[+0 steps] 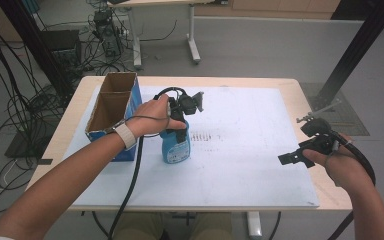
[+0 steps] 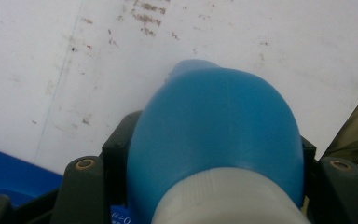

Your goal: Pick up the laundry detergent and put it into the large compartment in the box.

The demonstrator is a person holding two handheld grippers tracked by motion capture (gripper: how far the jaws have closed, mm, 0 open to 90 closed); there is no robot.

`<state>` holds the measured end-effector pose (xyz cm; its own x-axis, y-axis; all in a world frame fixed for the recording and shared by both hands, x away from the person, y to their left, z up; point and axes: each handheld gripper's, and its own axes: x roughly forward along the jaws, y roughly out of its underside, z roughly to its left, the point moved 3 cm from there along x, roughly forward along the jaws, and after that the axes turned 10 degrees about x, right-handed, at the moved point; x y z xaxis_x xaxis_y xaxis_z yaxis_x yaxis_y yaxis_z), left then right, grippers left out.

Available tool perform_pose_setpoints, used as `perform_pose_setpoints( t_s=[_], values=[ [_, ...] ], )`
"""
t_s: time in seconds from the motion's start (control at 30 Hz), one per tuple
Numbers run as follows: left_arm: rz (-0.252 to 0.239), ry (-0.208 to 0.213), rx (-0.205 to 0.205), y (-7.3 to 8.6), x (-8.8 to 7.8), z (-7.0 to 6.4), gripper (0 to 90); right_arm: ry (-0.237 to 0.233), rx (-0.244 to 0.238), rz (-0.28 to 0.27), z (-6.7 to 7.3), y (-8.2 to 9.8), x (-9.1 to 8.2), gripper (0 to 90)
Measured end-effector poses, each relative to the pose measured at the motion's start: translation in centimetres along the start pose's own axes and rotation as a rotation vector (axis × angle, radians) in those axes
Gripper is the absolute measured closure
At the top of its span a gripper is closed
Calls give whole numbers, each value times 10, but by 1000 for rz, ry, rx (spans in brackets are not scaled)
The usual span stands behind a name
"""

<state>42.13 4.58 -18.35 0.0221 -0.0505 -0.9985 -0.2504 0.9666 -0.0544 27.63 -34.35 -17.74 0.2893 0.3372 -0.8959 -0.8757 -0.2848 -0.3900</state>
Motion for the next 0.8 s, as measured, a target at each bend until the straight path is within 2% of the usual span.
perform_pose_setpoints(
  t_s=[0.8],
  values=[
    [-4, -5, -4, 1, 0, -1, 388, -1, 2, -2, 0, 1, 0, 75]
  ],
)
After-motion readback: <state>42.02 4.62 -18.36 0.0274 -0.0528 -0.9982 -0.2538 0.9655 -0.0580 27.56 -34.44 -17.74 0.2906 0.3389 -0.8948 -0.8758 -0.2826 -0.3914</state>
